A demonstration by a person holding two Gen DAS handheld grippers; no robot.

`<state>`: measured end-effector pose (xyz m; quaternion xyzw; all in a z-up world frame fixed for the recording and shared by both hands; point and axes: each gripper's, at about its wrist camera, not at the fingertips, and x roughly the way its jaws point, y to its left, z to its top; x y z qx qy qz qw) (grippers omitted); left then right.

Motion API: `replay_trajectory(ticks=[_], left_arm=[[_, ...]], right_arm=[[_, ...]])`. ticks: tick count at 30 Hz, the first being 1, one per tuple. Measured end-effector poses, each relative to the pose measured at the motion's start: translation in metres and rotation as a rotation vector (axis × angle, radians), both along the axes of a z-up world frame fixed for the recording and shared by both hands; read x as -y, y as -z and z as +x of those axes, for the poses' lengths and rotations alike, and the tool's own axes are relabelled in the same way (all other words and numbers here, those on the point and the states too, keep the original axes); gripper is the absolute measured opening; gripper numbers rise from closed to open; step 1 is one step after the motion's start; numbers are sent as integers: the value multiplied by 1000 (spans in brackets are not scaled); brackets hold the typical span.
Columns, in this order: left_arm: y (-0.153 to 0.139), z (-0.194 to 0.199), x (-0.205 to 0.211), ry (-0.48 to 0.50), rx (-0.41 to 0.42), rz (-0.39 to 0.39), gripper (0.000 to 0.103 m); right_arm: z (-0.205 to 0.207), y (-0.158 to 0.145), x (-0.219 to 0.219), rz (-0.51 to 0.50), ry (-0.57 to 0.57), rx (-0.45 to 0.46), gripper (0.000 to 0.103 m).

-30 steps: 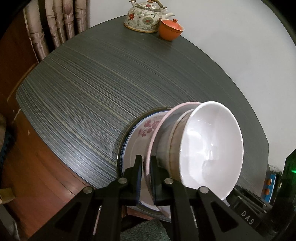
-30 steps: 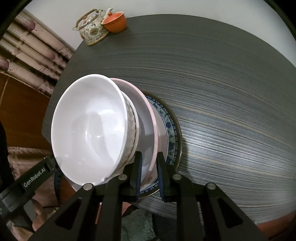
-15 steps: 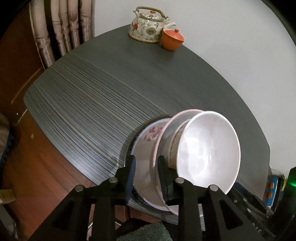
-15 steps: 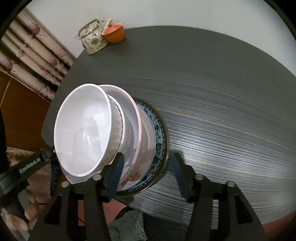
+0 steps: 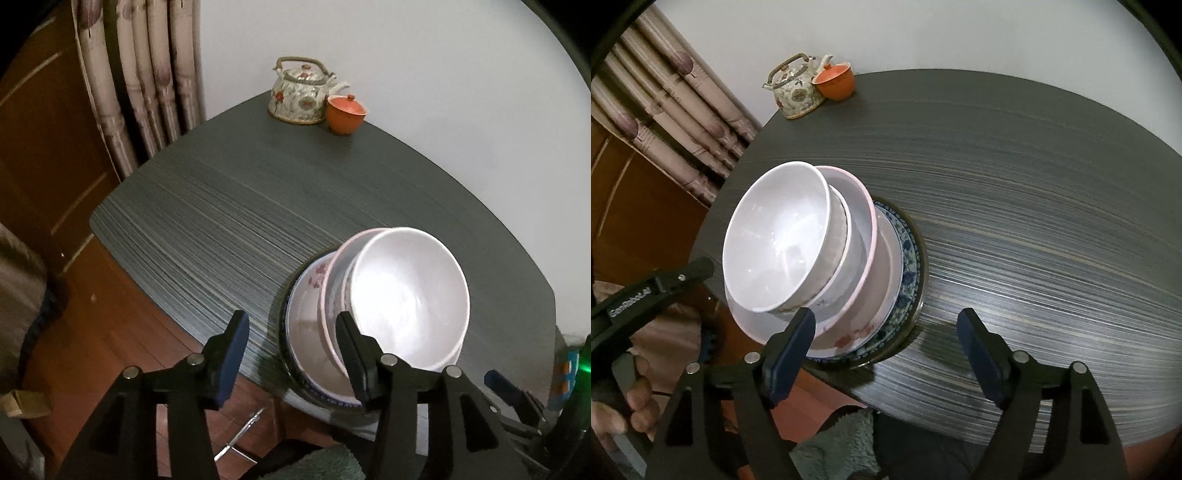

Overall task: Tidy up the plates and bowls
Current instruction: 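Open both grippers and withdraw them from the stacked dishes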

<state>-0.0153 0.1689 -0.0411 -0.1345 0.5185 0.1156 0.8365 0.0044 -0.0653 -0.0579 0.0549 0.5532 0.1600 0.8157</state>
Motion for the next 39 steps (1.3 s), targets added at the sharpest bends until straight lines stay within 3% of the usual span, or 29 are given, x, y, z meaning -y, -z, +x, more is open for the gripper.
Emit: replay_trajectory(ticks=[4, 11, 18, 39], left_arm=[[-6, -12, 17, 27, 25, 58, 61], [-4, -21, 41, 81, 37, 69, 66], [1, -23, 58, 120, 40, 71, 76], [11, -22, 67, 152, 24, 104, 77]], right_arm=[[-8, 0, -2, -19, -13, 38, 92], [-31, -7, -9, -39, -32, 127, 102], [-48, -4, -10, -74, -52, 171, 102], [-52, 7, -6, -63, -36, 136, 102]])
